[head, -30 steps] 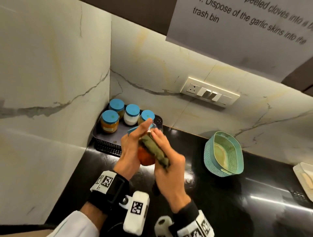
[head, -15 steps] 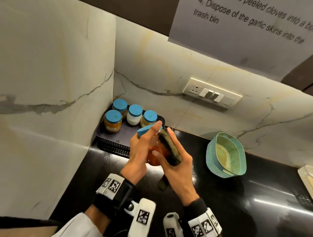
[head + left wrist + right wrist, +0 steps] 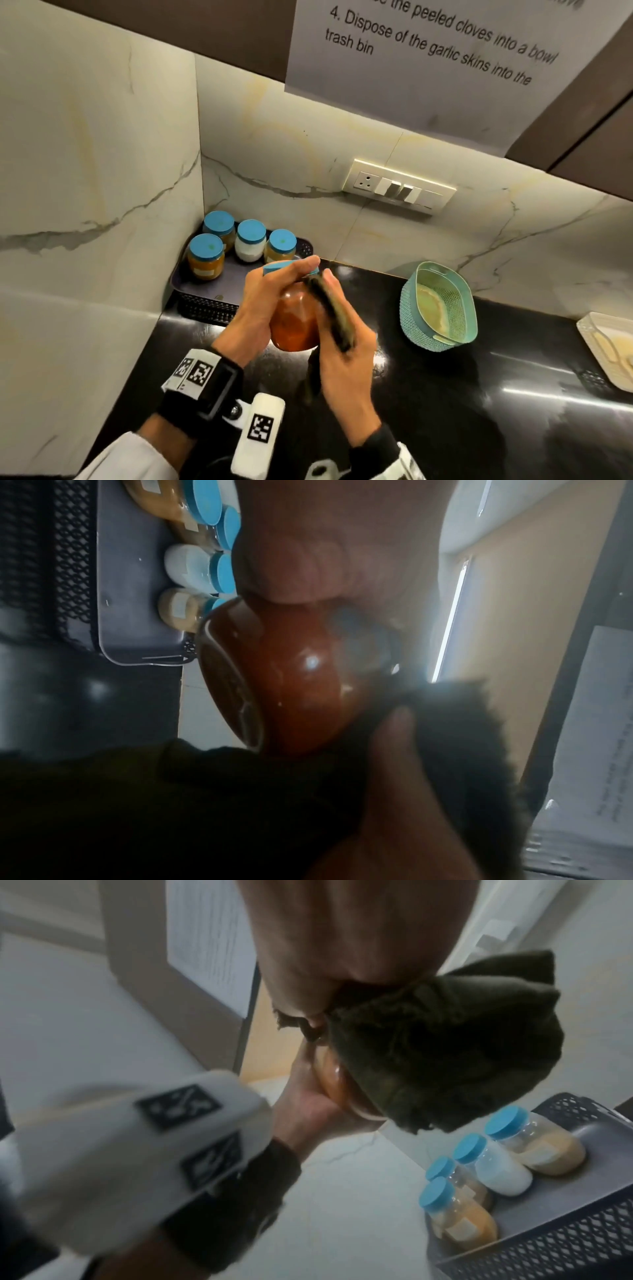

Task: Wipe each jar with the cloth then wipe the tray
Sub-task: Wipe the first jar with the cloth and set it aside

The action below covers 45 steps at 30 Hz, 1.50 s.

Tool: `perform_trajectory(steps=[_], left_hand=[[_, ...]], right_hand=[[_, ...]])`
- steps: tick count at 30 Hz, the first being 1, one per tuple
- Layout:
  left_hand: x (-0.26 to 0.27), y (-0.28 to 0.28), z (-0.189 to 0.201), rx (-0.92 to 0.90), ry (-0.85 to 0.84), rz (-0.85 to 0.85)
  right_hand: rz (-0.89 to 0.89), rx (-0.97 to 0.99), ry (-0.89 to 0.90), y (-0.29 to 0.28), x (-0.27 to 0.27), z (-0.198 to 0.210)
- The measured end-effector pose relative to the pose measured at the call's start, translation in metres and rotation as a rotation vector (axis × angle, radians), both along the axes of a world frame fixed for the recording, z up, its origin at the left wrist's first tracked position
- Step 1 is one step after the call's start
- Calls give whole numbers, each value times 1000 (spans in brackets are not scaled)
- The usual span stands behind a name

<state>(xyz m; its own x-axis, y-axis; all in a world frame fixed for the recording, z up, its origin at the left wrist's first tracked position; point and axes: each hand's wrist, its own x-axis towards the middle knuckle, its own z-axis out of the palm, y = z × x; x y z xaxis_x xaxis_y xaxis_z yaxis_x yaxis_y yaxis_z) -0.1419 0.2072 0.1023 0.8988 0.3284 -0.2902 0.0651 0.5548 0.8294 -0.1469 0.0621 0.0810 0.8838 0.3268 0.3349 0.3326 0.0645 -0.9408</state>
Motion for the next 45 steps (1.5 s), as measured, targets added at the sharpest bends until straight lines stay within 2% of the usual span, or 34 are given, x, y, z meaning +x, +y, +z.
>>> perform_trajectory(steps=[2,3,6,7,10,12,15,16,21,22,25,31,35,41,42,45], left_hand=[[0,-4,-2,-20,-11,41],[-1,-7,-2,-16,-5,75],[-1,-12,-3,11,21,143],[1,-11,-3,17,21,141],[5,-8,0,-33,7,145],[2,-11,0,-84,7,148],[-2,-18,1,-32,21,165],[-2,-17,2,-11,26,162],[1,-14,5,-120,15,186],[0,-16,4,-125,24,207],[-6,-22,3,-65,90,218],[-5,-16,5,-162,88,177],[-7,-21,3,-69,122,210],[-1,-12,1,-175,99,242],[0,-13,0,-177,118,258],[-2,-18,-3,-87,166,293]], right_hand=[[27,-81,-131,2,-4,1],[36,-80,-129,3,5,2],[8,-11,83,6,34,12],[-6,-7,93,6,31,14],[12,-68,-86,3,1,9],[14,-102,-146,2,2,4],[-6,-46,46,3,39,10],[-24,-45,62,3,40,13],[23,-152,-184,1,-6,6],[27,-147,-182,2,4,7],[30,-127,-12,5,39,13],[55,-234,-214,-3,-1,5],[50,-182,-64,2,43,15],[85,-295,-314,-3,-6,5],[99,-276,-308,-1,4,3],[86,-178,-60,4,36,12]])
